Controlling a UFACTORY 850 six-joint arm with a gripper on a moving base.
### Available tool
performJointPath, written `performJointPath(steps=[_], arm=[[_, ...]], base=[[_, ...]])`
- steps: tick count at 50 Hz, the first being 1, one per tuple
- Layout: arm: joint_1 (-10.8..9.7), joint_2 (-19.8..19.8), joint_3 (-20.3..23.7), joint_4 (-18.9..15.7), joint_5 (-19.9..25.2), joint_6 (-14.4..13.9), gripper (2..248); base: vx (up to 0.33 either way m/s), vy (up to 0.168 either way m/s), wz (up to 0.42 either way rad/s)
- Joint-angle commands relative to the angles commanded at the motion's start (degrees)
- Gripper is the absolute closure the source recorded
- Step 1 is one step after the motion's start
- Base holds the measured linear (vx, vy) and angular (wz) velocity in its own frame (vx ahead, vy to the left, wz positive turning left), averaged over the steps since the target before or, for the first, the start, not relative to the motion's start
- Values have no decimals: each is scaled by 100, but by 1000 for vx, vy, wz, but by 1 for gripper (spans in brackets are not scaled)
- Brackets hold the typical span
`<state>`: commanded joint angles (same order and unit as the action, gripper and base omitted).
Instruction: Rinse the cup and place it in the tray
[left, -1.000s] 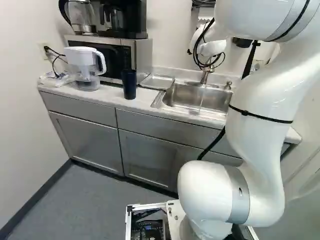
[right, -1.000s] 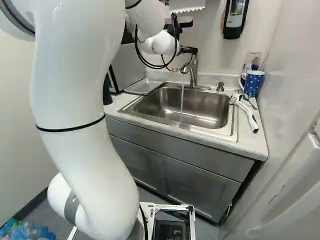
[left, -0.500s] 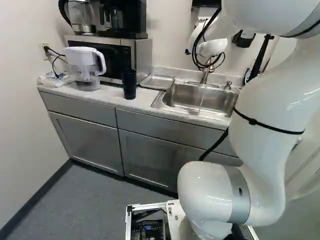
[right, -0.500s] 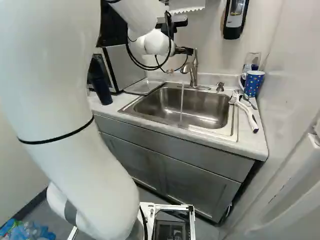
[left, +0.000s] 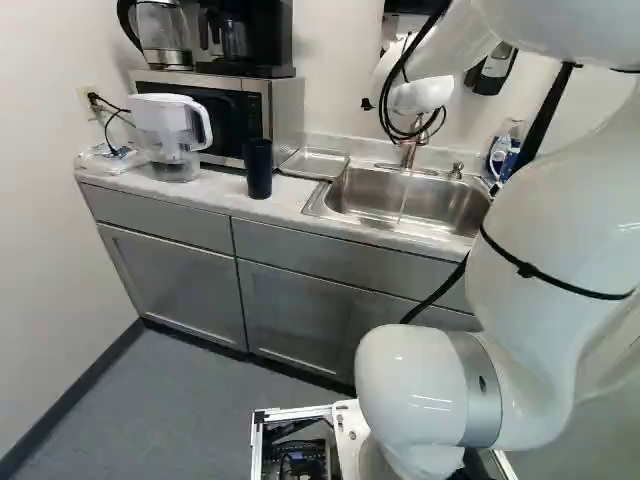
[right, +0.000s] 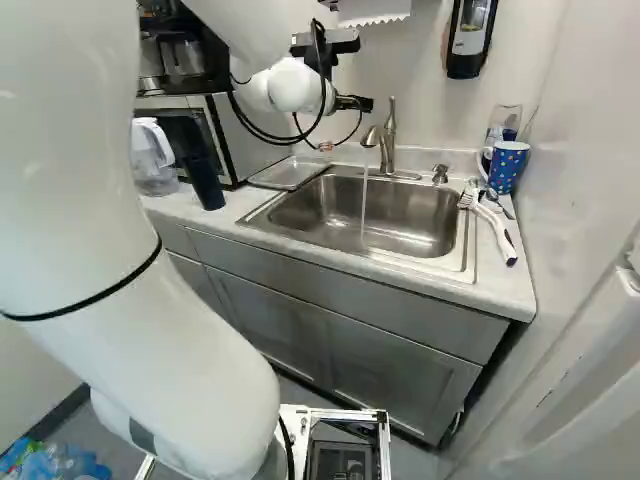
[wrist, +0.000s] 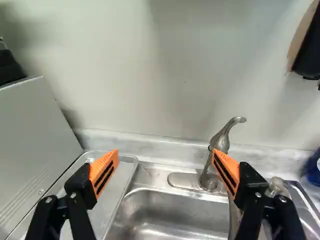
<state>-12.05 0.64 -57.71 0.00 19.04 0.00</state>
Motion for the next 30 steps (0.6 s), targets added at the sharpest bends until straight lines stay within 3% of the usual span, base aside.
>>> performJointPath(steps=[30], arm=[[381, 710, 684, 0, -58, 0, 3]], base=[[0, 0, 0]])
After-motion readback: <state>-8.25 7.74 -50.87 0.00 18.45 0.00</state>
